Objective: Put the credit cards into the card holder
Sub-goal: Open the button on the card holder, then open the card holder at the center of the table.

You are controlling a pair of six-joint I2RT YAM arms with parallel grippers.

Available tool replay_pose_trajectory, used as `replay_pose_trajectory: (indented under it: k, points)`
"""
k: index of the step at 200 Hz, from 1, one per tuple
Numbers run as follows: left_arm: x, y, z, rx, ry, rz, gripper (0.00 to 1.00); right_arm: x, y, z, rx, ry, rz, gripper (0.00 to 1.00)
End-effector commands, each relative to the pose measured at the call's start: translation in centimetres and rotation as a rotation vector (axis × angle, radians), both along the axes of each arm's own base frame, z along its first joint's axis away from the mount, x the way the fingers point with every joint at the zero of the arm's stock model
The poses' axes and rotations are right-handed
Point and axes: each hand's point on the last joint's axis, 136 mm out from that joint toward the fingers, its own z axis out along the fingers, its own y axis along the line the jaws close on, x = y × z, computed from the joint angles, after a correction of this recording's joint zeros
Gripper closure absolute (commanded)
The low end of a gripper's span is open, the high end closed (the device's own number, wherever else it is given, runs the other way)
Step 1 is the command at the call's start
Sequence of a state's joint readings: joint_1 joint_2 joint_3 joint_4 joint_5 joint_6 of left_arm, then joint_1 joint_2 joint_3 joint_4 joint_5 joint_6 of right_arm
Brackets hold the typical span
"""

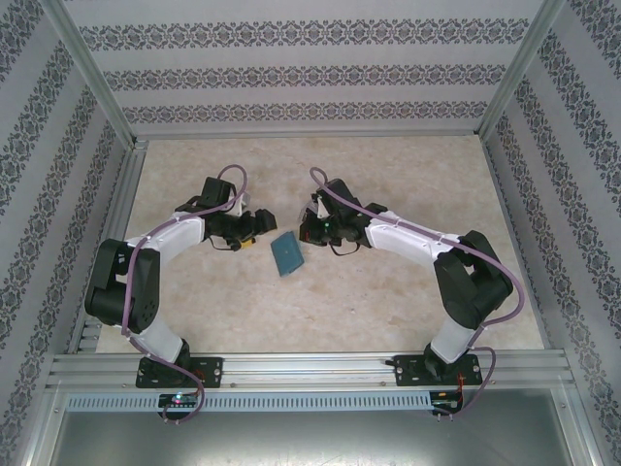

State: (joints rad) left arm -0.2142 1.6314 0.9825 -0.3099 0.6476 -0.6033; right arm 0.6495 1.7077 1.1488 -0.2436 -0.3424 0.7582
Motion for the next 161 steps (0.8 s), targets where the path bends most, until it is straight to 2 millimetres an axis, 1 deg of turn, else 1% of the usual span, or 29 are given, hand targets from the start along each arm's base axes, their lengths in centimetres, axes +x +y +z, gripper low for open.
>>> replay_pose_trajectory:
  k: [1,30,46,68,76,94,103,149,161]
  points:
    - [-1.2,-0.8,0.9,-0.013,0.024,-0.03,0.13,0.4,0.4,1.8,0.07,-0.024,-0.024,1.0]
    - [-2.1,-1.9,0.9,-0.01,0.04,-0.057,0.13,0.3,0.9,2.1,0.087,-0.026,-0.025,1.0]
    - [-2.3,-2.2,0.5,0.0,0.052,-0.059,0.14,0.2,1.2,2.2,0.096,-0.021,-0.024,1.0]
    - [-2.1,-2.3,-0.4,-0.008,0.08,-0.028,0.15,0.2,1.3,2.5,0.107,-0.027,-0.022,1.0]
    - [-1.8,-2.5,-0.5,-0.021,0.079,-0.012,0.2,0.1,1.4,2.5,0.108,-0.024,-0.016,1.0]
    - [-1.2,-2.4,-0.7,-0.035,0.082,0.037,0.22,-0.1,1.7,2.3,0.114,-0.012,-0.001,1.0]
    - [-1.1,-2.4,-0.7,-0.039,0.079,0.049,0.25,-0.3,1.8,2.3,0.11,-0.016,-0.001,1.0]
    - [-1.3,-2.3,-1.8,-0.009,0.107,0.048,0.25,-0.9,2.4,2.2,0.11,-0.017,0.009,1.0]
    - [-1.4,-2.3,-2.1,-0.003,0.113,0.046,0.25,-0.8,2.5,2.5,0.113,-0.025,0.009,1.0]
